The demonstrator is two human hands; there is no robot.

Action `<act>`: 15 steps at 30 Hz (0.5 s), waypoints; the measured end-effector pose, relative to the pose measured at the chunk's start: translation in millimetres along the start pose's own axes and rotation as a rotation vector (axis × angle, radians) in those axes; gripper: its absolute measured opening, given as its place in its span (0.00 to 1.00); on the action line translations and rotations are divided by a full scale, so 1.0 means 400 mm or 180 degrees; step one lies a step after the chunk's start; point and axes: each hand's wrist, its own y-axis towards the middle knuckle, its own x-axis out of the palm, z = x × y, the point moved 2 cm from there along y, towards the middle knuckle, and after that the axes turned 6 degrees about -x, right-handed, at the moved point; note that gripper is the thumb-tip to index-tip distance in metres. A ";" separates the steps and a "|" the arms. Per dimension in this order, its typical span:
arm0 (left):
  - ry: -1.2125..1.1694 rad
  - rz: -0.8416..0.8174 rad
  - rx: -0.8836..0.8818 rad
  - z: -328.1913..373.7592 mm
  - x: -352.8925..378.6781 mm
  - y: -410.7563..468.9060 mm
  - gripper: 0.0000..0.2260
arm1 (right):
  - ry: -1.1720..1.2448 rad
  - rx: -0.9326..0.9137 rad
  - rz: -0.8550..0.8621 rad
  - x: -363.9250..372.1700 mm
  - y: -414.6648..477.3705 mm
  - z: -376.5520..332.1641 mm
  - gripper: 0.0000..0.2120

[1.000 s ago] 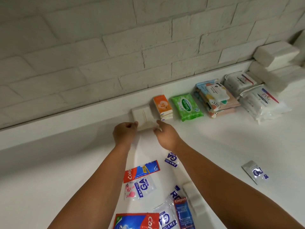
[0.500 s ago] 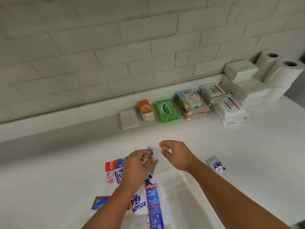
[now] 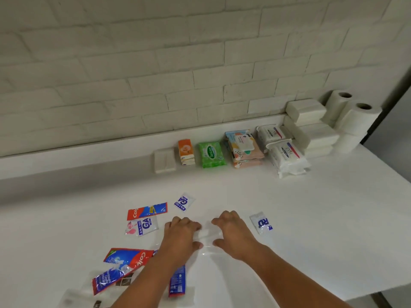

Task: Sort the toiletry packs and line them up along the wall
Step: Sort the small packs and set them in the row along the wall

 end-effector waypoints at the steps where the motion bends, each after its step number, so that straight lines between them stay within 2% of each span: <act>1: -0.0065 0.0054 -0.0025 0.008 -0.001 -0.006 0.22 | 0.0011 -0.0007 0.0031 -0.002 -0.004 0.001 0.24; 5: -0.0644 0.0440 -0.0086 0.025 -0.007 -0.029 0.11 | 0.0015 -0.0014 0.0238 -0.026 -0.010 0.012 0.09; 9: -0.1197 0.0895 -0.0115 0.046 -0.028 -0.049 0.05 | 0.0199 -0.0026 0.0475 -0.054 -0.015 0.042 0.09; 15: -0.1674 0.1376 -0.0214 0.097 -0.082 -0.071 0.02 | 0.0919 0.0150 0.0902 -0.113 -0.030 0.098 0.05</act>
